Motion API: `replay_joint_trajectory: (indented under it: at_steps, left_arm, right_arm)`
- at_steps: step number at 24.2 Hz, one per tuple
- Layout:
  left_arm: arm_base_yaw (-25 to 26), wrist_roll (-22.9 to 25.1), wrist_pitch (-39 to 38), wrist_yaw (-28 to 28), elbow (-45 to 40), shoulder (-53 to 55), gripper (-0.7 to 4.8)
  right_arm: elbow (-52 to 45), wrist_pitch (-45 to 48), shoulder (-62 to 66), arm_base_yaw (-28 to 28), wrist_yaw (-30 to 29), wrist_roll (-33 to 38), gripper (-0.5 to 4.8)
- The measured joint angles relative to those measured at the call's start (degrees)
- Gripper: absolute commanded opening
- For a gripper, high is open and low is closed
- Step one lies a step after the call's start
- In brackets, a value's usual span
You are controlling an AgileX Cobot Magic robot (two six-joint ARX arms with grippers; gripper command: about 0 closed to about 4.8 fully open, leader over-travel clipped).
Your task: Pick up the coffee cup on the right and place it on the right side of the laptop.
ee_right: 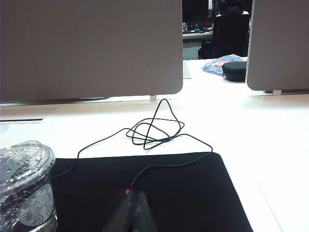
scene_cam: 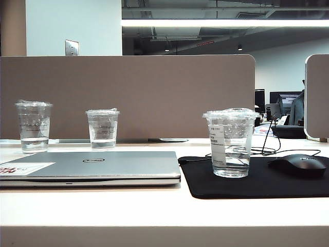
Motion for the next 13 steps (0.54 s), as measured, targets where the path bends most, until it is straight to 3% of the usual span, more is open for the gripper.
replay_joint_trajectory:
  at_steps: [13]
  left_arm:
    - [-0.02,0.0,-0.37,0.0,0.0,-0.02,-0.06]
  right_arm:
    - [0.0,0.0,0.0,0.0,0.0,0.0,0.13]
